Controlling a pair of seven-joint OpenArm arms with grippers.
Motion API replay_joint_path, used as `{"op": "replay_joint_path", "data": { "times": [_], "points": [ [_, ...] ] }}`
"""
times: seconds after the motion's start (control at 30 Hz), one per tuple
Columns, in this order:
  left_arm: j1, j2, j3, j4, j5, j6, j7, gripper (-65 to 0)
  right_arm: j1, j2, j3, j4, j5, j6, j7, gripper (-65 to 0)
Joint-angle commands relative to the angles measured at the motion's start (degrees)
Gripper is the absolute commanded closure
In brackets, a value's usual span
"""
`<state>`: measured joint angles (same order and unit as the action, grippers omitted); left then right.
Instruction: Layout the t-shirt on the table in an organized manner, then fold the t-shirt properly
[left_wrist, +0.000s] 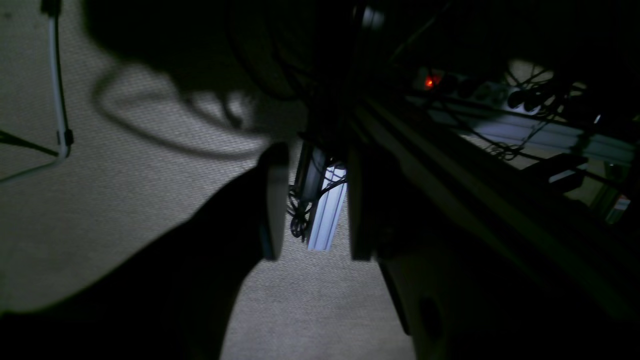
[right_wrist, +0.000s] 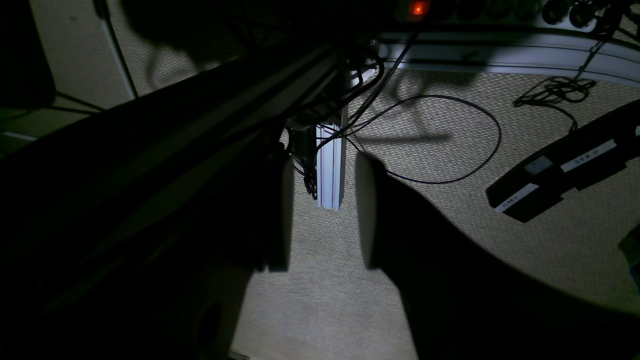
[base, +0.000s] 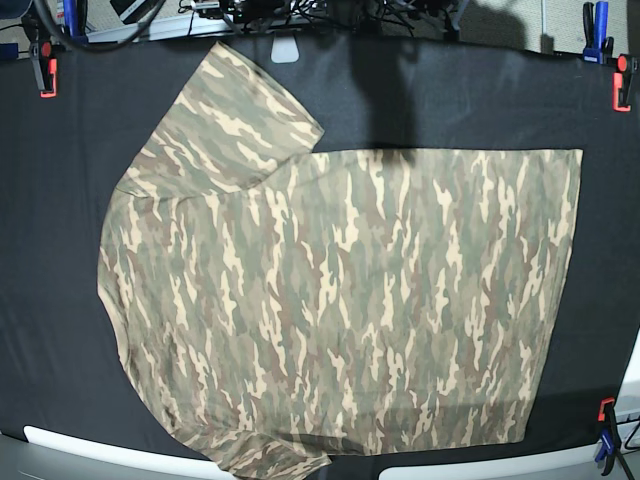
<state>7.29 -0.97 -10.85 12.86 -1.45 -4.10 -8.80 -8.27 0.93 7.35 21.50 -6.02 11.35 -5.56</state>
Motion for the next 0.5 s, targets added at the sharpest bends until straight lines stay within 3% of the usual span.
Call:
{"op": "replay_joint_path", "data": {
  "times": [0.0,0.13,0.27,0.47],
  "points": [
    [0.35,-0.02,0.04,0.24,-0.02,-0.15,-0.26,-19.0,0.00,0.04,0.07,0.48,0.00,0.17,0.39,-20.7],
    [0.48,-0.02,0.04,0.24,0.28,-0.17,0.20,-19.0,-0.13,0.02,0.07,0.48,-0.02,0.17,0.39,-20.6],
    [0.48,-0.02,0.04,0.24,4.66,-0.15,1.09,-18.9,-0.13,0.02,0.07,0.48,-0.02,0.17,0.37,-20.6],
    [0.48,-0.02,0.04,0.24,4.46,-0.15,1.90,-18.9,-0.13,0.04,0.07,0.48,0.00,0.22,0.37,-20.6]
  ]
}}
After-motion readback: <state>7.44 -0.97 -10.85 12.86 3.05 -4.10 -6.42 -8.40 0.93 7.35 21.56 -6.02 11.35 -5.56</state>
